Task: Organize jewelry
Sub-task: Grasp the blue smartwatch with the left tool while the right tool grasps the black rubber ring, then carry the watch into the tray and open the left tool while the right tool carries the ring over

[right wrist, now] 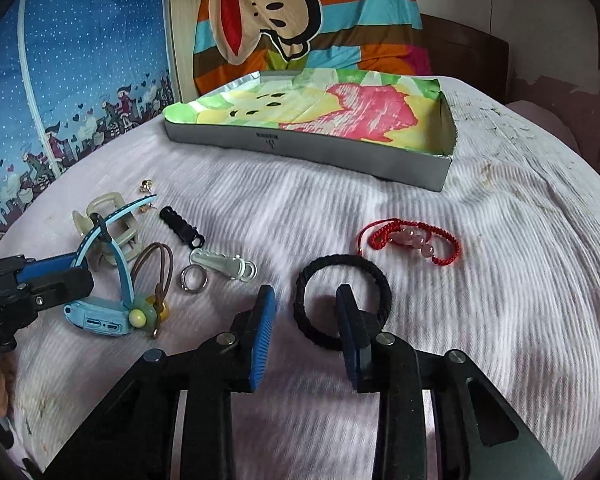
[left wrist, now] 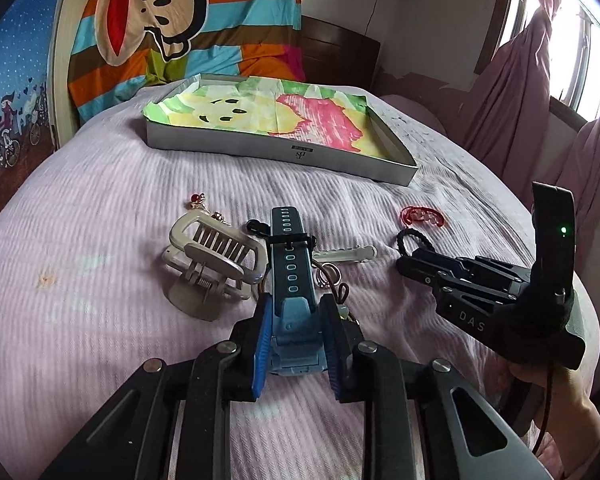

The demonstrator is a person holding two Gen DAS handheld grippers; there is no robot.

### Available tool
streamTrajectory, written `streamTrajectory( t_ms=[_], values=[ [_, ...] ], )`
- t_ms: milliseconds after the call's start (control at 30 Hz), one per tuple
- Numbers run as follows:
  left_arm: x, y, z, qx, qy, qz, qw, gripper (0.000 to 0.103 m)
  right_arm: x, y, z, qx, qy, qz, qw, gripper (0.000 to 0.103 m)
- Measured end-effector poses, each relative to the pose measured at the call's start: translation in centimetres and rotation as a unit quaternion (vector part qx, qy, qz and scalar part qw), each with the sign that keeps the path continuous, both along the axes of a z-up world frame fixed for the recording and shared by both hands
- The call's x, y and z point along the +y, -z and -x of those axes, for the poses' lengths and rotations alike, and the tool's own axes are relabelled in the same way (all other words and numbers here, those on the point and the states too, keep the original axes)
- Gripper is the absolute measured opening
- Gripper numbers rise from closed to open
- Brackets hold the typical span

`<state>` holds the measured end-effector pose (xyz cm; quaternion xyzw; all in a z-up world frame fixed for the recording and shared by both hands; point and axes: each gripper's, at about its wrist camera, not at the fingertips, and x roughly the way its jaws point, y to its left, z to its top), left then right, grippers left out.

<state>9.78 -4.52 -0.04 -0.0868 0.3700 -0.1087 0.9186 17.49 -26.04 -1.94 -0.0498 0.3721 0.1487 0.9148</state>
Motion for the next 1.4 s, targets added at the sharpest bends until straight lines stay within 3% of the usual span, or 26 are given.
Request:
streamTrajectory(
  t_ms=[200, 533, 867, 1133, 1400],
  values=[
    [-0.2, -0.8, -0.1, 0.004, 0.004, 0.003, 1.0, 0.022, -0.5, 0.2, 0.0, 0.01, 0.007, -0.017, 1.0, 0.006],
    [-1.4, -4.7, -1.2, -0.026, 0.012, 0.008, 0.9995, 0.022, -1.3, -2.8, 1.1, -0.04, -0.02, -0.082, 0.996, 0.005],
    [0.0, -8.4, -9.1, -0.083, -0.016, 0.047, 0.9954, 0.022, -1.1, -6.6, -3.6, -0.1, -0.04, -0.12, 0.987, 0.005],
    [1.1, -7.1, -16.7, -0.093, -0.043, 0.069, 0.9924, 0.022, -1.6, -5.9, -10.2, -0.093, -0.018, -0.152, 0.984, 0.005],
    [1.3, -3.3, -20.2, -0.049, -0.053, 0.076, 0.9945, 0.022, -0.7, -2.9, -13.4, -0.067, -0.004, -0.115, 0.991, 0.005]
  ],
)
